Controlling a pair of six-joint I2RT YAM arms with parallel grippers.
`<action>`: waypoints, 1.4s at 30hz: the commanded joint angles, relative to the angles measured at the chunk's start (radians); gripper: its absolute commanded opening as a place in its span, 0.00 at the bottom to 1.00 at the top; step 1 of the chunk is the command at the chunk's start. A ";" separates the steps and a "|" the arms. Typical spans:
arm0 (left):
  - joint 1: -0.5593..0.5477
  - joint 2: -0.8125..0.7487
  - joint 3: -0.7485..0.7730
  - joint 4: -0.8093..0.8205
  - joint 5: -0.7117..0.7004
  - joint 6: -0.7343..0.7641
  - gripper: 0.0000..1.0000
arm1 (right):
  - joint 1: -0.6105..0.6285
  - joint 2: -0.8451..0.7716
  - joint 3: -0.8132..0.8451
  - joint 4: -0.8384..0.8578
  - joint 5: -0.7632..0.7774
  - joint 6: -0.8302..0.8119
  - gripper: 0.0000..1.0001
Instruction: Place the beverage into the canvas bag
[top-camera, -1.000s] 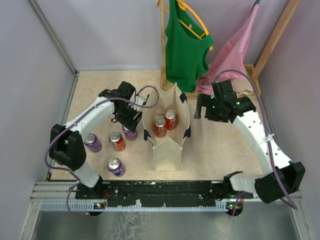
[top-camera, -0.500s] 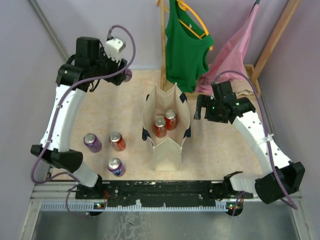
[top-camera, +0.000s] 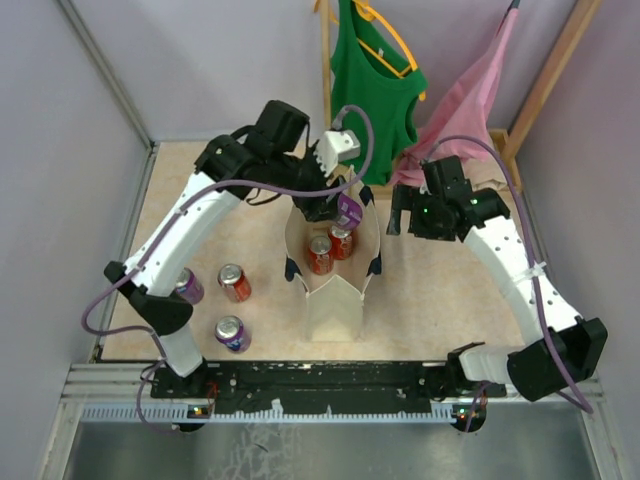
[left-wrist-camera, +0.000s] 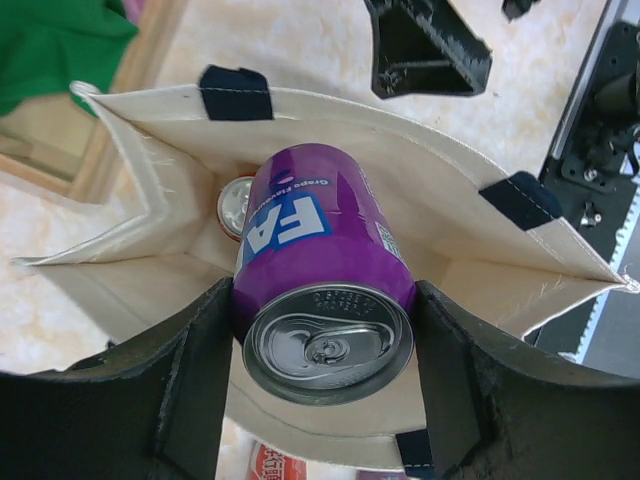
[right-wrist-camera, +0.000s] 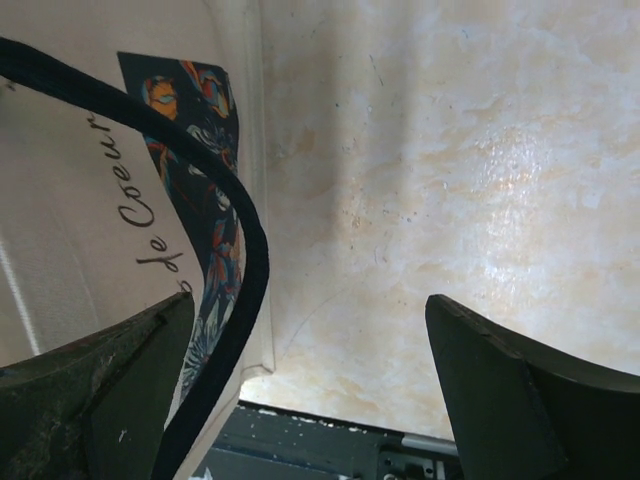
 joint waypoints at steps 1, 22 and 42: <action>-0.044 0.016 0.032 0.006 0.024 0.050 0.00 | 0.005 -0.001 0.083 -0.021 -0.014 -0.016 0.99; -0.141 0.114 -0.218 0.020 -0.111 0.156 0.00 | 0.005 0.007 0.069 -0.045 -0.024 -0.047 0.99; -0.140 0.254 -0.280 0.093 -0.227 0.121 0.00 | -0.004 0.018 0.087 -0.079 0.010 -0.096 0.99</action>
